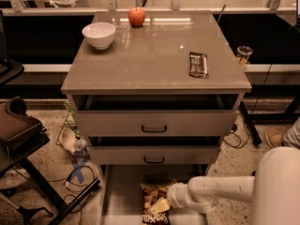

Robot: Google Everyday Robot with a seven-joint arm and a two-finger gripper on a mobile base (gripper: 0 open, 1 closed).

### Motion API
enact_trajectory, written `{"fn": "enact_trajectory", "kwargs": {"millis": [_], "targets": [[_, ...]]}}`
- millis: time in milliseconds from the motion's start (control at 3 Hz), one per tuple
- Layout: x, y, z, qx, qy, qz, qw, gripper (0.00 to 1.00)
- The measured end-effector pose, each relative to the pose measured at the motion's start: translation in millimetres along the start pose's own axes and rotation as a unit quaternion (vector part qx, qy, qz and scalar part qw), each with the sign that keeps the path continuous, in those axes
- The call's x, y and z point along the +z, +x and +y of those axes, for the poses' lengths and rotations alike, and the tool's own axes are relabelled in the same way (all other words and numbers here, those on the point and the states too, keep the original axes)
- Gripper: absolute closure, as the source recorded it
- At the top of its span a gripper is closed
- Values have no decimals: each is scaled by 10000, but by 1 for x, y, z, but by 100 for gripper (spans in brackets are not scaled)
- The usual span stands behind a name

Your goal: Pick brown chip bag from bottom drawer and place on counter

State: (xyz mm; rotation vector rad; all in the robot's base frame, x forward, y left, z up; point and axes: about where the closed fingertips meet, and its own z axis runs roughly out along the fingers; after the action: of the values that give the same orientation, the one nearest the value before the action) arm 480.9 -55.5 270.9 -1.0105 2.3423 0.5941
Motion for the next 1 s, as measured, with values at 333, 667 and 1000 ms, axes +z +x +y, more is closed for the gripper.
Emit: {"fn": "enact_trajectory", "kwargs": {"millis": [333,667,1000], "targets": [[21,17,-16,57,48,146,9999,0],[38,43,-17,210,-14,301,9993,0],[59,79,8,313,-287,607,9972,0]]}}
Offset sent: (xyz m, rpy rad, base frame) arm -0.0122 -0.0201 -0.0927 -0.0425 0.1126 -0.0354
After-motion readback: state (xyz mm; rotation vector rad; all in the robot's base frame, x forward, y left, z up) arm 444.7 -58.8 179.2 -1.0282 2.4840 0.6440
